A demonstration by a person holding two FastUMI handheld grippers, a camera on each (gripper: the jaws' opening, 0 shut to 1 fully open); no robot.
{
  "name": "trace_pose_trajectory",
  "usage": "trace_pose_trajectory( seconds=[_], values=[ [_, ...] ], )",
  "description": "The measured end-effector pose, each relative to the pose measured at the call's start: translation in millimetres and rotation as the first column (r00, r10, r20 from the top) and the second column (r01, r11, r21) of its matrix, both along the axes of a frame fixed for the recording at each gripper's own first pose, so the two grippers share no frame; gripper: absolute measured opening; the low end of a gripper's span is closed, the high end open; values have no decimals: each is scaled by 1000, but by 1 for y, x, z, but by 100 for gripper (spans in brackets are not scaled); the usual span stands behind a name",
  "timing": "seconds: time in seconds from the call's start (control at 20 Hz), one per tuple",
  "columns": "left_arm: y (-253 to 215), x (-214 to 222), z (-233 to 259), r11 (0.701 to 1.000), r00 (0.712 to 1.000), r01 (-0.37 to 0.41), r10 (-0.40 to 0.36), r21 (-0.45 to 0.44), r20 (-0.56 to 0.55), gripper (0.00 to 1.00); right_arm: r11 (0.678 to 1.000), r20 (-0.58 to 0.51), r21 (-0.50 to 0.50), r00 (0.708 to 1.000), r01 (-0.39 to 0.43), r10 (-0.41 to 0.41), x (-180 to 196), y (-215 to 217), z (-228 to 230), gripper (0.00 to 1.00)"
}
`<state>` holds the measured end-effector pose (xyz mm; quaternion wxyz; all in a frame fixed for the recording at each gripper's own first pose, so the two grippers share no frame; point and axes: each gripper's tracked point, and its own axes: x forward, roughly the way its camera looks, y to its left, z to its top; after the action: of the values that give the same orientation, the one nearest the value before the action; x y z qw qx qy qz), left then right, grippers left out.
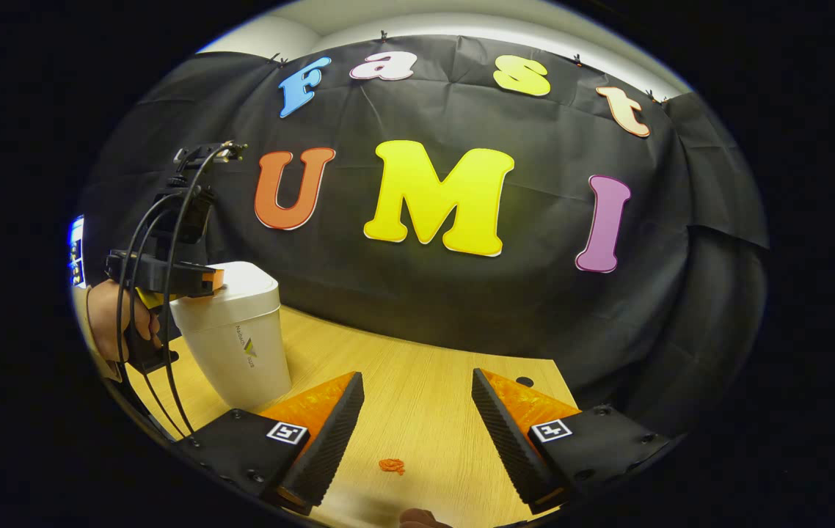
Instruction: Press the lid of the desktop garbage bin to open it, pick up the crumpled paper on the desktop and throw it into the bin, then pick up the pop can on the desktop and drop it into the bin, and finally close the garbage bin lid.
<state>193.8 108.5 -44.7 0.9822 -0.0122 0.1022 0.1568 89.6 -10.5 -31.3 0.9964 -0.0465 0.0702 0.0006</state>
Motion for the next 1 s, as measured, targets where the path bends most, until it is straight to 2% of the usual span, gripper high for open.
trace_pose_trajectory(
  seconds=[0.1, 0.25, 0.4, 0.55, 0.75, 1.0],
  values=[
    [-5, 4, 5, 1000, 999, 24, -24, -7, 23, 3, 1000, 5, -17, 1000, 7, -7, -1, -3, 1, 94],
    [-6, 4, -4, 999, 1000, 17, -17, -38, 15, 3, 1000, 1, -26, 1000, -8, 8, -2, -1, -1, 94],
    [-7, 0, -9, 1000, 999, 9, -9, -6, -36, 3, 1000, -10, -21, 1000, -18, 17, -3, -3, -6, 94],
    [-6, 2, -6, 1000, 1000, -5, 5, 11, -21, 3, 1000, -10, -4, 1000, -15, 15, -5, -9, -7, 94],
    [-6, -2, 12, 999, 999, -31, 30, 24, 18, 3, 1000, -13, 15, 1000, -15, 15, -11, -19, -9, 94],
    [-15, -25, 66, 993, 994, -37, 25, 111, 107, 2, 999, -17, 36, 1000, -24, 24, -18, -27, -15, 94]
  ],
)
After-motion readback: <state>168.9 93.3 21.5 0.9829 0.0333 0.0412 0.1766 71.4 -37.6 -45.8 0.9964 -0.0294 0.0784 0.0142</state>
